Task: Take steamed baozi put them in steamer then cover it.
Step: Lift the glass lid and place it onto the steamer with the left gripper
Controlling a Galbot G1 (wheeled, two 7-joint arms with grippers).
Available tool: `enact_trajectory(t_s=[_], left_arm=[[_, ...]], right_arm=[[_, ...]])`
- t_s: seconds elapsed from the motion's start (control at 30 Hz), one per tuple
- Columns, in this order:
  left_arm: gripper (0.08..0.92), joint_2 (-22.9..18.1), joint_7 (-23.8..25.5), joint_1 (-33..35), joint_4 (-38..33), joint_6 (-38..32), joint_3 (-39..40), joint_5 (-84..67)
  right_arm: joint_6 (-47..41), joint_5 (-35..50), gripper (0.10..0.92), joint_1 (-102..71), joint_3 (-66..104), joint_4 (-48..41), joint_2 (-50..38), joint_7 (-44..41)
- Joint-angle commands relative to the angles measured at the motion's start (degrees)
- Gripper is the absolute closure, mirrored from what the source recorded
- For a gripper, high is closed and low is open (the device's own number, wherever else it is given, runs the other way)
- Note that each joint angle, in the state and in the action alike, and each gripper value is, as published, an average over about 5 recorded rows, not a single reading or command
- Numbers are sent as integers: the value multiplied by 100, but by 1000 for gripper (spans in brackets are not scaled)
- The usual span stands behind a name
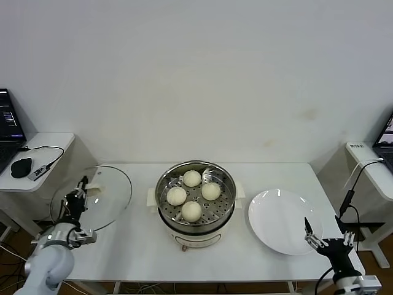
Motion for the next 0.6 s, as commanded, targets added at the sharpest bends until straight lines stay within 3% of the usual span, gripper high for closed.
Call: enact_trajectory(t_s=[0.03,0.33,0.6], left_arm=[[853,426,811,329,-2082,859,150,-840],[853,465,1016,-614,-2242,1676,2377,-328],[853,-318,1856,-1597,-1969,2219,3156,1052]], right_arm=[[111,-326,203,-18,-116,-28,40,14],[370,-1632,203,-78,-168,-7,310,182],[374,-2108,203,-156,-310,184,544,282]])
